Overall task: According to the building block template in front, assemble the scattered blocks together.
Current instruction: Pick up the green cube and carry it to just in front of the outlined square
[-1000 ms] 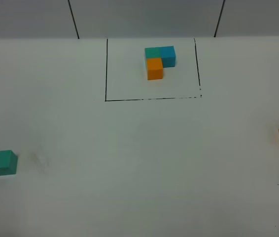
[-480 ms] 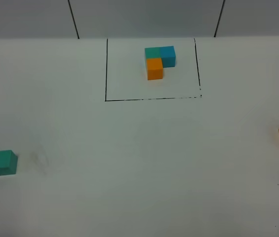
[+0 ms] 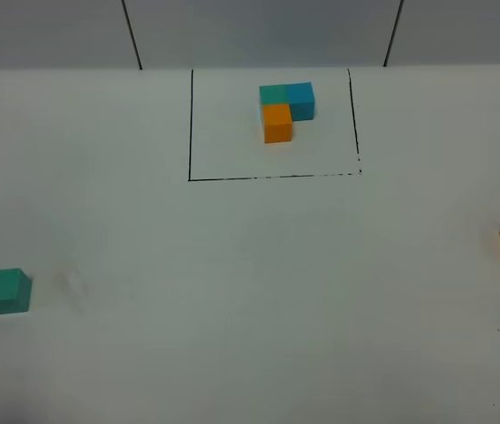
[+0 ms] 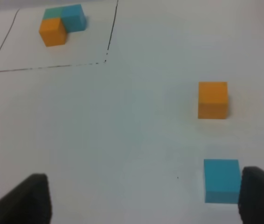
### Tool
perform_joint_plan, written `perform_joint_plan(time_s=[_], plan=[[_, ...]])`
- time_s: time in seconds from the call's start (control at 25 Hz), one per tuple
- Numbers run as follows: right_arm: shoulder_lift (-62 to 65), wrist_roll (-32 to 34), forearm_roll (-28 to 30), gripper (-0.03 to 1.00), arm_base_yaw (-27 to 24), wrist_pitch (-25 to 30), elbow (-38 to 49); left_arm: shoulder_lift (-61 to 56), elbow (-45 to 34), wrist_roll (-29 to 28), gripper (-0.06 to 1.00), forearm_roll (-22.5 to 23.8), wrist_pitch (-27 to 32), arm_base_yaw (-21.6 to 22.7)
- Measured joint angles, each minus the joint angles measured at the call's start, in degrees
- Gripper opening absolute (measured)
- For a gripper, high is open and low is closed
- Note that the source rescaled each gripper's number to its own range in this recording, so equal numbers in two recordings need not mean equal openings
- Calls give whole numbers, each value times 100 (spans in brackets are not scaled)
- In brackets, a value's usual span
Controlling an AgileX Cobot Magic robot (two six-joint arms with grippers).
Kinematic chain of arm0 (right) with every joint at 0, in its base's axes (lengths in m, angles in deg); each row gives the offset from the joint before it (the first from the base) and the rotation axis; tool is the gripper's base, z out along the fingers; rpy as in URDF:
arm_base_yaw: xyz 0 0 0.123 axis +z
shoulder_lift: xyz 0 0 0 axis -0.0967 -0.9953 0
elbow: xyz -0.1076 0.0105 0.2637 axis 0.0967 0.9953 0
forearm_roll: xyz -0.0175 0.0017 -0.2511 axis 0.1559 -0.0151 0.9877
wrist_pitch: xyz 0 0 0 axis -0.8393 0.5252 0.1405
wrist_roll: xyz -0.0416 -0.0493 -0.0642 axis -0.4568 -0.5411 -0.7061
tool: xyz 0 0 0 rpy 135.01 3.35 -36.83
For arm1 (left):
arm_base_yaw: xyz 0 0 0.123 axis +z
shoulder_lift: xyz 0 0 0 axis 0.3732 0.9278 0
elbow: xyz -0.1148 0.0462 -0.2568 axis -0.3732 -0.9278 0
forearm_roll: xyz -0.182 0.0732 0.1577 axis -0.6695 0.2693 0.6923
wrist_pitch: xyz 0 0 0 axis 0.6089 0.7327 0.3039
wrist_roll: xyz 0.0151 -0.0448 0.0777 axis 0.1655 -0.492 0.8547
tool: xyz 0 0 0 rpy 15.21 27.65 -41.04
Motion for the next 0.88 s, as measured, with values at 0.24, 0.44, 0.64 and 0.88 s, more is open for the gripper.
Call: perform_joint_plan(time_s=[0.24, 0.44, 0.64, 0.88], plan=[[0, 0, 0, 64, 0, 0, 0, 2445, 748, -166, 94, 397, -13, 0], [0, 0, 0, 64, 0, 0, 0, 4677, 1303, -198, 94, 508, -32, 0], [0, 0, 0, 64, 0, 0, 0, 6221, 1596, -54, 94, 624, -70, 0], [0, 0, 0, 64, 0, 0, 0, 6965, 1596, -157, 94, 995, -277, 193]])
